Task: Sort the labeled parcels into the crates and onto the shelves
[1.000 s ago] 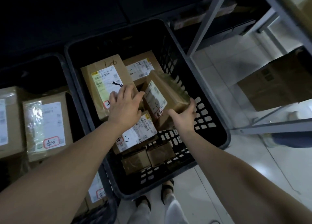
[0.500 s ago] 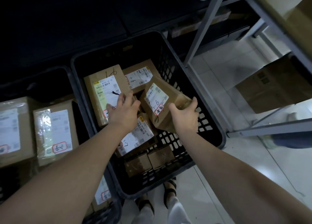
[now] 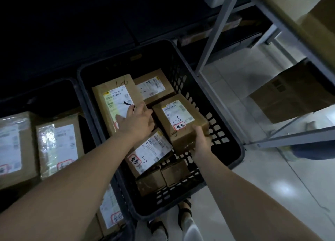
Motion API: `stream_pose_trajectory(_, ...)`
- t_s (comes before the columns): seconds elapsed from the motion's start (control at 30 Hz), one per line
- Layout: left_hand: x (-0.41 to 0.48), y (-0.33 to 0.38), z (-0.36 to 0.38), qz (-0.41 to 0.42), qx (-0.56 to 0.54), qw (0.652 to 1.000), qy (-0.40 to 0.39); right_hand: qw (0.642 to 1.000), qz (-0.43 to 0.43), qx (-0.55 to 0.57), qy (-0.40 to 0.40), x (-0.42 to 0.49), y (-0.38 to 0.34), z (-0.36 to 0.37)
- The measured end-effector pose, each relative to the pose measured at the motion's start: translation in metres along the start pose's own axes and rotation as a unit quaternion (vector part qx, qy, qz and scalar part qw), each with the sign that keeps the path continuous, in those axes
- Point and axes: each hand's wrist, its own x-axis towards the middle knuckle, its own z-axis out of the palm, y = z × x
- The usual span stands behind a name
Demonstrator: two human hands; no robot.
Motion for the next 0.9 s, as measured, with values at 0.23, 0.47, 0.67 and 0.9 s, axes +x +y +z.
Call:
stream_pose_trajectory(0.23, 0.011, 0.002, 0.025, 0.059, 0.113, 0.99, 0.058, 0.983, 0.045, -0.169, -0.048, 0.048, 0.008, 0.023)
stream_pose_trajectory(0.47, 0.015, 0.008, 0.033, 0.049, 0.105, 0.992, 0.058, 0.952, 0.057, -0.3, -0.026, 0.085, 0.013, 0.032)
stream_pose_trajectory(0.67, 0.002, 0.001, 0.017, 0.054, 0.0, 0.997, 0.061, 0.853, -0.148, -0.498, 0.054, 0.037, -0.012, 0.042)
stream_pose_trajectory(0.9, -0.009, -0.012, 0.011, -0.184, -0.163, 0.965, 0.087, 0.728, -0.327, -0.557, -0.23, -0.018, -0.012, 0.119)
